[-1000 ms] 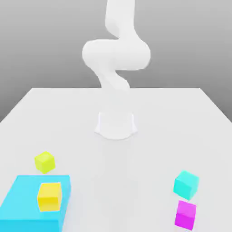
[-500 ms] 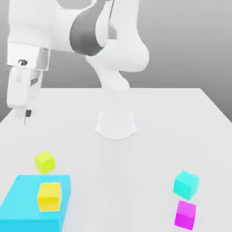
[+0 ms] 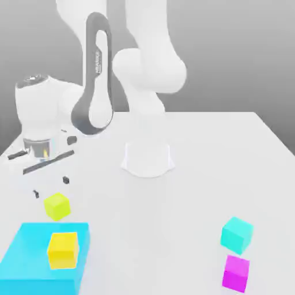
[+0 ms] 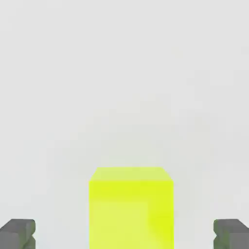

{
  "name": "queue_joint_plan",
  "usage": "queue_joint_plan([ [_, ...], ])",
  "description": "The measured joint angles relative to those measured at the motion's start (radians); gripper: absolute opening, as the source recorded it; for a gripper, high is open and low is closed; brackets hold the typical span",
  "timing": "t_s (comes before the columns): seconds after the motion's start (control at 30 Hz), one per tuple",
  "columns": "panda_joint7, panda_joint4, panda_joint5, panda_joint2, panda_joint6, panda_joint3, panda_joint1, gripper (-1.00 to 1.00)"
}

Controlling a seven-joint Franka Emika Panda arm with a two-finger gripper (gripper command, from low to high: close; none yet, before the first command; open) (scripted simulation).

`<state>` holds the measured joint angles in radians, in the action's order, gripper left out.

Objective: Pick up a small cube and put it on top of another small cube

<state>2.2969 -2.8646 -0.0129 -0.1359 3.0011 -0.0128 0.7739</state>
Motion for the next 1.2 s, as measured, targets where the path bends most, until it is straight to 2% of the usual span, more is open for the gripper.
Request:
queue_joint_plan([
  [0.1, -0.001, 0.019, -0.003, -0.108, 0.088, 0.009, 0.007, 0.0],
  [0.13, -0.002, 0.023, -0.003, -0.129, 0.106, 0.01, 0.008, -1.0],
  [0.37, -0.001, 0.023, -0.003, -0.127, 0.106, 0.011, 0.008, -1.0],
  [0.6, 0.009, -0.02, 0.011, 0.103, -0.082, 0.003, 0.005, -1.0],
  [0.73, -0.097, -0.006, 0.007, 0.15, -0.142, 0.088, -0.015, -1.0],
  [0.9, -0.294, 0.035, -0.004, 0.161, -0.192, 0.198, -0.252, -1.0],
  [1.2, -0.652, 0.109, -0.021, 0.175, -0.28, 0.339, -0.581, -1.0],
])
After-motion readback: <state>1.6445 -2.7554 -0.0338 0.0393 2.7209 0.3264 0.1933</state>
